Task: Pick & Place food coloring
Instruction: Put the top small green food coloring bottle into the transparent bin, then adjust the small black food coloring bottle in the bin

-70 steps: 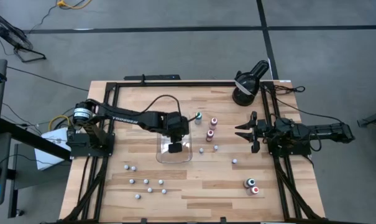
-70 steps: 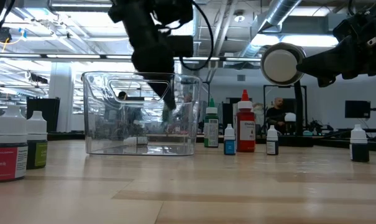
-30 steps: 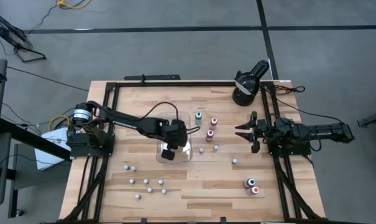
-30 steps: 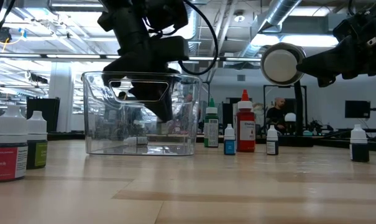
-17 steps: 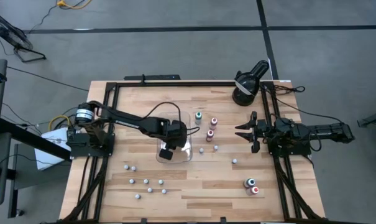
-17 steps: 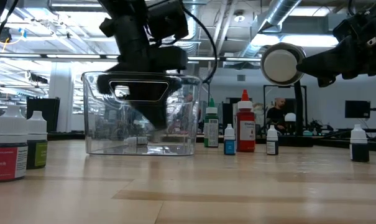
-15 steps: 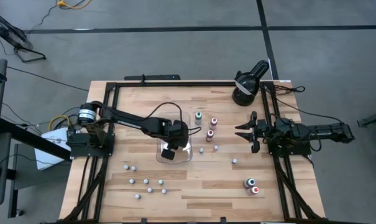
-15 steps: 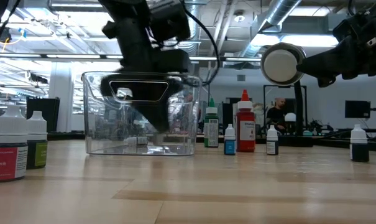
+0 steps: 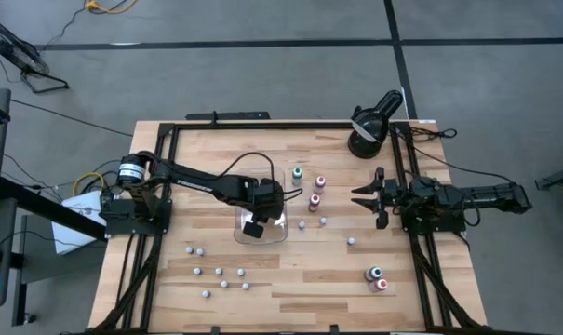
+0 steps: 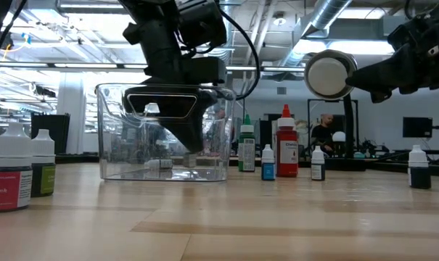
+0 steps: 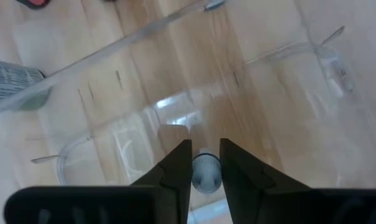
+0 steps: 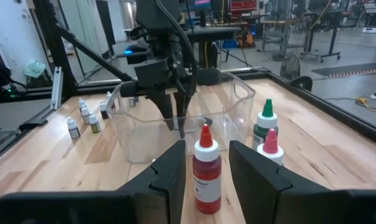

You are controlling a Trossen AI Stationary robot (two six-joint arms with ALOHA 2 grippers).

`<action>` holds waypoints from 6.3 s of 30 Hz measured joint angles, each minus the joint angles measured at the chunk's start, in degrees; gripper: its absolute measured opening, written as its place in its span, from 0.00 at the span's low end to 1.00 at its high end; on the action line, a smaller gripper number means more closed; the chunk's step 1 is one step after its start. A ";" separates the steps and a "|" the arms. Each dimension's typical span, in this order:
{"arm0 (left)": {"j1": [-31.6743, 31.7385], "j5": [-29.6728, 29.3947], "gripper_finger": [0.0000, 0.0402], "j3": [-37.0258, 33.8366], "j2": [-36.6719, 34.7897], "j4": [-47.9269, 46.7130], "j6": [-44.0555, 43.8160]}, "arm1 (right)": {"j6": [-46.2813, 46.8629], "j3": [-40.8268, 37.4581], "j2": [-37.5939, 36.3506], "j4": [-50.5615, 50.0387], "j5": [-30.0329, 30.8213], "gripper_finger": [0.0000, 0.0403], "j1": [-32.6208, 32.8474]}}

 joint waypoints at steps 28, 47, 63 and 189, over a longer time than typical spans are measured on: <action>0.53 0.89 0.30 9.18 -0.08 -17.66 -6.15 | 0.00 0.00 0.00 0.09 0.01 0.28 0.00; 6.54 -5.01 0.30 9.75 -1.00 -25.03 -25.40 | 0.00 0.00 0.00 0.07 0.00 0.28 0.00; 4.33 -8.86 0.30 9.70 3.76 -25.77 -24.51 | 0.00 0.00 -0.02 0.03 0.00 0.28 0.00; 5.95 -5.44 0.45 8.10 3.99 -8.53 35.12 | 0.01 -0.01 -0.02 0.09 0.00 0.28 -0.02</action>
